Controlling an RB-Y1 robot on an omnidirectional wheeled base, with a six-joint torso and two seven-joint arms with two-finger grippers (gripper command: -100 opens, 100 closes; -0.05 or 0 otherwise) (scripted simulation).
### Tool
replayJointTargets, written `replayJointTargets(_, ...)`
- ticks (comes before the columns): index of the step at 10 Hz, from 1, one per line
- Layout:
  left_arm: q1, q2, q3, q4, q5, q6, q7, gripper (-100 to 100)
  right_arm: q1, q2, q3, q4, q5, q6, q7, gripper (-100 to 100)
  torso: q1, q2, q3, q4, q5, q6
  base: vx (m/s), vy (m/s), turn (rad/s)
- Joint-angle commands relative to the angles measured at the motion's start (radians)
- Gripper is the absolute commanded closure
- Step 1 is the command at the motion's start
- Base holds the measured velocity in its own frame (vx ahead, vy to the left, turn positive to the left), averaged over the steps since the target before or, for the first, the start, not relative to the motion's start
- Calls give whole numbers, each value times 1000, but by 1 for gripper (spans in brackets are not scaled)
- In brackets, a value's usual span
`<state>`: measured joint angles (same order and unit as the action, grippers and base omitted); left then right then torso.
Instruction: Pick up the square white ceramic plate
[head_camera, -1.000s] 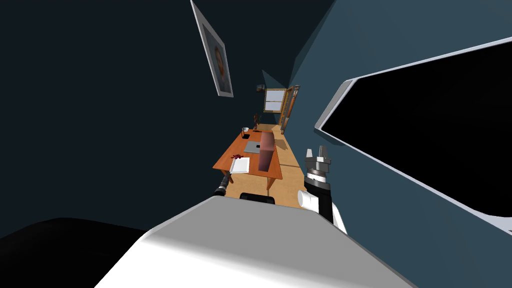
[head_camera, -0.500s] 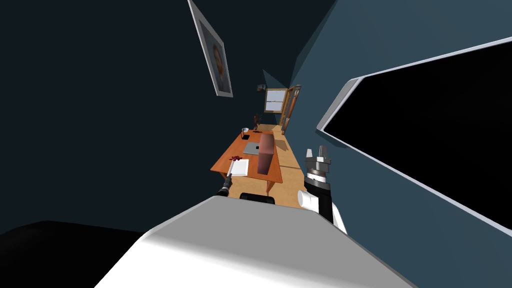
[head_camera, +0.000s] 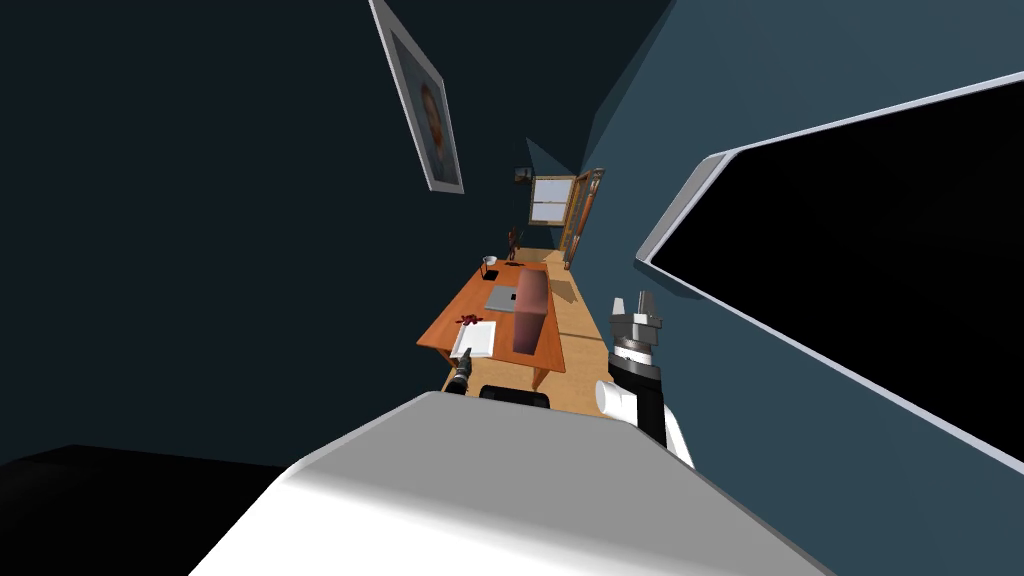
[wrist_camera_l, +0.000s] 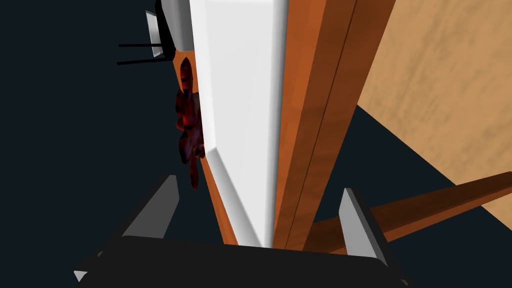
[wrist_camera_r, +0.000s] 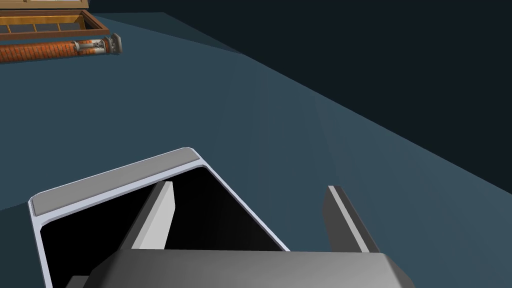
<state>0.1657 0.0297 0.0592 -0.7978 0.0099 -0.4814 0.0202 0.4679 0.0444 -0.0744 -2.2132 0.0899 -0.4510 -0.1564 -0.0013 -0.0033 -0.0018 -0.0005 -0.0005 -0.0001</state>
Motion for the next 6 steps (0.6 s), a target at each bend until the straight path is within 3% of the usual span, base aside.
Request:
replayJointTargets(1,0,0,0,0,0,0,0,-100,0,0,0,0,0,0,0,0,0,0,0,0,0,0,16,-7,1)
replayJointTargets(2,1,-2,-1,-2,0,2,2,0,0,0,0,0,0,0,0,0,1,1,1,0,0,0,0,0,0)
replayJointTargets(3,13,-7,0,20,-1,-32,-1,-100,0,0,0,0,0,0,0,0,1,2,1,1,0,0,83,3,-29)
replayJointTargets(5,25,-11,0,42,-1,-66,-3,-100,0,0,0,0,0,0,0,0,3,-4,-2,-1,0,0,138,29,-17)
replayJointTargets(6,21,-10,0,31,-1,-49,-2,-100,0,0,0,0,0,0,0,0,3,-5,-3,-1,1,0,19,21,-48)
